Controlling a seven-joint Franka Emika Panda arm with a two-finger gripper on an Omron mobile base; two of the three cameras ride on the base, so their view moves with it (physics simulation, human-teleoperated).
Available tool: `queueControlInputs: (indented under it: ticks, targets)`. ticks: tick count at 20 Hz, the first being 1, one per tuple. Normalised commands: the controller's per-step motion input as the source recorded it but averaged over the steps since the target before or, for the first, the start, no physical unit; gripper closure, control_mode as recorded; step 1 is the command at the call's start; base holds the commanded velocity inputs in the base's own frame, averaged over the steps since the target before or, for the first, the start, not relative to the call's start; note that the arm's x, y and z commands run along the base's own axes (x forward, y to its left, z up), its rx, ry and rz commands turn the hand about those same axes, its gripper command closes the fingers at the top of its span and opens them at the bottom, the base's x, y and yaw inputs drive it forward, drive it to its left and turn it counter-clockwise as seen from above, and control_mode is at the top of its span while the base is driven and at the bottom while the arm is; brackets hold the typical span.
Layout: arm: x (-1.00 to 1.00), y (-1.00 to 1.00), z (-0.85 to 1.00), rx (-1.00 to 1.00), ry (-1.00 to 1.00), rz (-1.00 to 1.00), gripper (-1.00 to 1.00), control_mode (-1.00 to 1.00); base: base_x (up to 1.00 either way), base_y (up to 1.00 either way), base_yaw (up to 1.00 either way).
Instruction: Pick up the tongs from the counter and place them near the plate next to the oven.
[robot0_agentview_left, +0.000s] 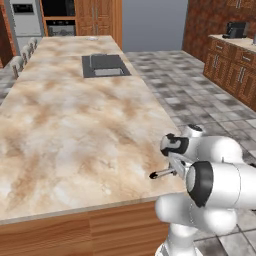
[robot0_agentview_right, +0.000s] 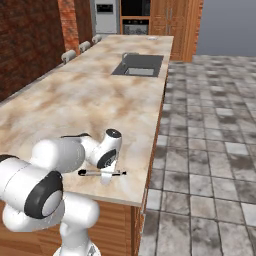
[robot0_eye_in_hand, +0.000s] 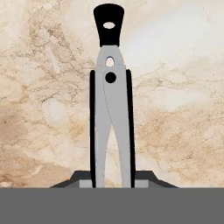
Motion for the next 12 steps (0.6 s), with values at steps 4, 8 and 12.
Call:
queueControlInputs:
  ticks: [4,8,12]
  targets:
    - [-0.28,-0.13,0.77,0.06,-0.27,-0.09,1.00,-1.00,0.00,0.00,0.00]
    - [-0.16,-0.17,0.84,0.09,-0.18,-0.06,1.00,-1.00,0.00,0.00,0.00]
    - [-0.03,-0.15,0.83,0.08,-0.16,-0.04,1.00,-1.00,0.00,0.00,0.00]
